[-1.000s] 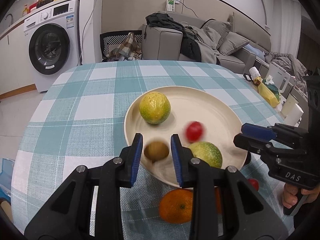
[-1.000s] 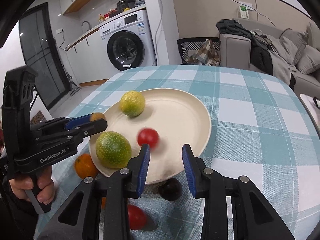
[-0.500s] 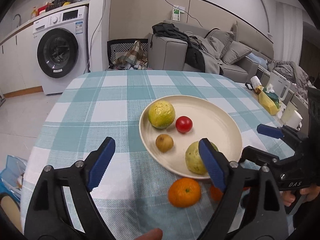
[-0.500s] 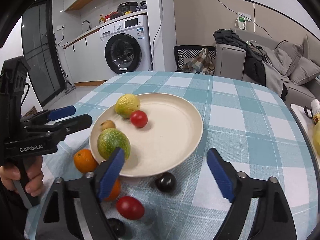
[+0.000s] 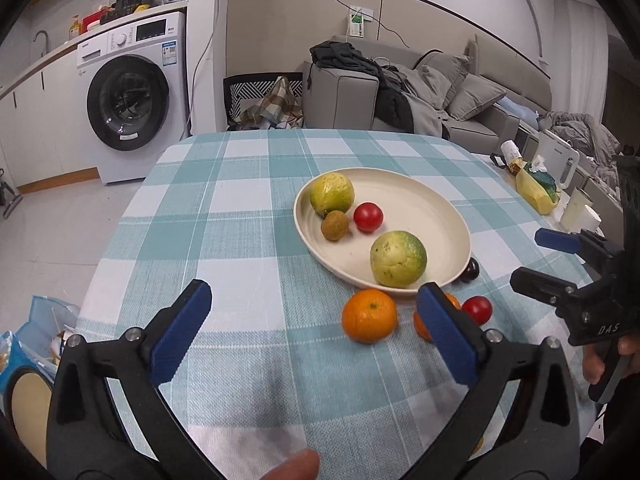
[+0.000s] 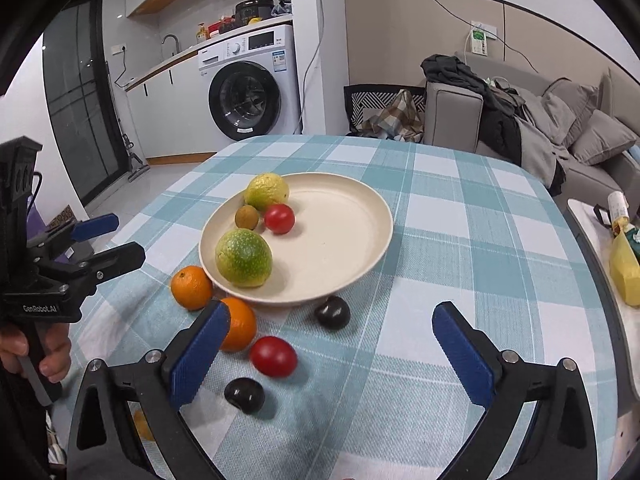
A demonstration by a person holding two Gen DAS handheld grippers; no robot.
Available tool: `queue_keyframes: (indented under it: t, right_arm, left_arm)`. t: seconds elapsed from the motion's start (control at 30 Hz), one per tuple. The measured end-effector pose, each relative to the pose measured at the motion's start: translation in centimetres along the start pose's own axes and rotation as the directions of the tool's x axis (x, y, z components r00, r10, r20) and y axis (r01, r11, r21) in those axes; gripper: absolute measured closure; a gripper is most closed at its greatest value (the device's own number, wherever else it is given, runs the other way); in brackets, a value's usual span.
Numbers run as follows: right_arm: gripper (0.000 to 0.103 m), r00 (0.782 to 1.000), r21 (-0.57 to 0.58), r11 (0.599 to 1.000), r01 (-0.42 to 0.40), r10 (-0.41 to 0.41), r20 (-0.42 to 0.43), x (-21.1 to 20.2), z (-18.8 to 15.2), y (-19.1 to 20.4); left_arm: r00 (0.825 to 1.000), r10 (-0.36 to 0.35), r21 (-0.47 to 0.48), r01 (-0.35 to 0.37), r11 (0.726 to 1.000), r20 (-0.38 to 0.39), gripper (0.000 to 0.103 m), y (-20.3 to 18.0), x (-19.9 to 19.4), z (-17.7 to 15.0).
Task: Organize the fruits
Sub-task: 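Withdraw both grippers from the plate toward the remaining fruits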
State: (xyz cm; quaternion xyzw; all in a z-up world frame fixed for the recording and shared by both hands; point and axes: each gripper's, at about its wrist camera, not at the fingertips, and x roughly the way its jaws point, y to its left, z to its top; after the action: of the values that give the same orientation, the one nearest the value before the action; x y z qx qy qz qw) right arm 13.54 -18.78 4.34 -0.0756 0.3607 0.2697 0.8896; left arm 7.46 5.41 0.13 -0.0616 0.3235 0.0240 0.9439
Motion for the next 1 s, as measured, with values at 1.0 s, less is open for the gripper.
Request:
queue_keyframes:
  t: [1.0]
  right_arm:
    - [0.007,0.968,0.022,0.987,-0.158,0.159,-0.195,2.0,-4.4,2.4]
  left_arm:
    - [0.995,-0.014,0.049,0.019,0.999,-0.1,0.001,-2.3,2.7,-1.9]
